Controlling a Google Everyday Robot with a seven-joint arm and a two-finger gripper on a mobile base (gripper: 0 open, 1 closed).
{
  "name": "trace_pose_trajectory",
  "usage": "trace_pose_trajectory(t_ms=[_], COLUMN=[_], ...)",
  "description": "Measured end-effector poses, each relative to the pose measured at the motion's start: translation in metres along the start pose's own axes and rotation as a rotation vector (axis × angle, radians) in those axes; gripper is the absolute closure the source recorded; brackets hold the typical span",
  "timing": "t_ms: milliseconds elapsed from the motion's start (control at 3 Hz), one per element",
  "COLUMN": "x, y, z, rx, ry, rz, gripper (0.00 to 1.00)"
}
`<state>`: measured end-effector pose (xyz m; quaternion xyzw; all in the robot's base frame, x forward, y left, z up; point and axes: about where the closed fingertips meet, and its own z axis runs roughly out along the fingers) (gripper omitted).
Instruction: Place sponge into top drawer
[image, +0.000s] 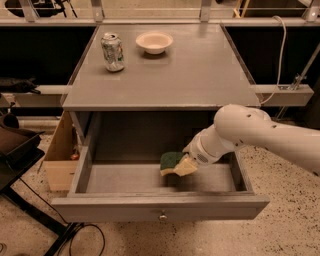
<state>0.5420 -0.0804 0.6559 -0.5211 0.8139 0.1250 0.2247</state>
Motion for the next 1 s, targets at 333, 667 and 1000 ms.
trace_pose_trajectory(t_ms=[333,667,1000], x=[0.0000,0.0000,0.0000], y=[0.0000,0.0000,0.0000], z=[0.0000,0.0000,0.0000], rx=[0.000,0.000,0.000], ry=[0.000,0.000,0.000], rz=[0.000,0.000,0.000], gripper=[0.05,0.00,0.00])
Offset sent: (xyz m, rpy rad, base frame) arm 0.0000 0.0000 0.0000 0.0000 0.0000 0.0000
